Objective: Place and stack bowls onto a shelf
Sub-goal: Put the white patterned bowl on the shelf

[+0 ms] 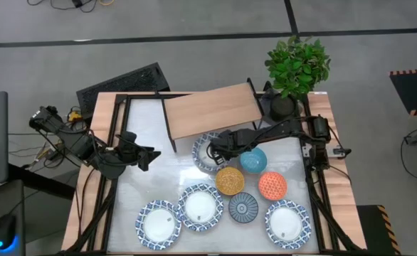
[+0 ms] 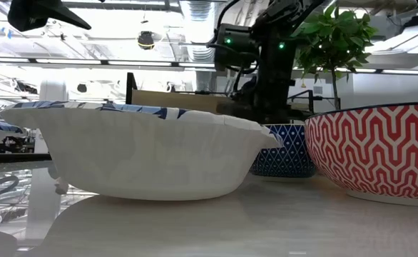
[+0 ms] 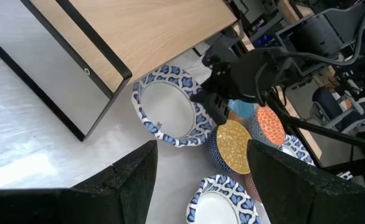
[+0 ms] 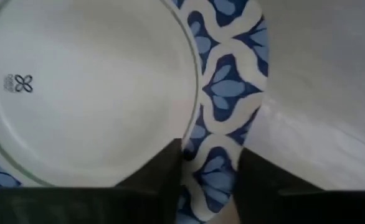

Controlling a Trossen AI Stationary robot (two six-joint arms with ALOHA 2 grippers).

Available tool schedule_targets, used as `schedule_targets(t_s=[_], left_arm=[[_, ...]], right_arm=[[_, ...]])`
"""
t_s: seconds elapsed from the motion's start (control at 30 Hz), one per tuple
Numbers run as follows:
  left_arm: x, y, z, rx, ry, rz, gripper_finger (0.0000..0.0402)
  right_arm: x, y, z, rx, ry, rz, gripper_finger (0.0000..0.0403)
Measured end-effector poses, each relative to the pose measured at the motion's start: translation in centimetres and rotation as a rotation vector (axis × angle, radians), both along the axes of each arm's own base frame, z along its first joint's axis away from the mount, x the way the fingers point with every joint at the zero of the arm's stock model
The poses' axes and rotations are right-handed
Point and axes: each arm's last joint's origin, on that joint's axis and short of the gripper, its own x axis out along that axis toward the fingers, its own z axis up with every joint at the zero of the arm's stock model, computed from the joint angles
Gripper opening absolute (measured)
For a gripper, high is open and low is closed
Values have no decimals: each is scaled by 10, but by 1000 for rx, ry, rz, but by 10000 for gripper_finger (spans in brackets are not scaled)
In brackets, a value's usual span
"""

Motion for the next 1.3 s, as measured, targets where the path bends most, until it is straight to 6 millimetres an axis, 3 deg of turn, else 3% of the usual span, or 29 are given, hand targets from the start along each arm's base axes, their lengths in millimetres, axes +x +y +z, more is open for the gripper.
schedule_targets(t_s=[0.2,0.93,1.13,1.3], left_arm=[[0,0,0,0,0,0,232],[0,0,0,-1,-1,0,232],[0,0,0,-1,-1,0,232],[0,0,0,1,0,-2,232]], right_arm=[[2,-2,3,21,-4,45,21],[34,-10,66,134,-191,165,31],[36,0,89,249,-190,248,23],[35,29,107,390,-184,430,32]])
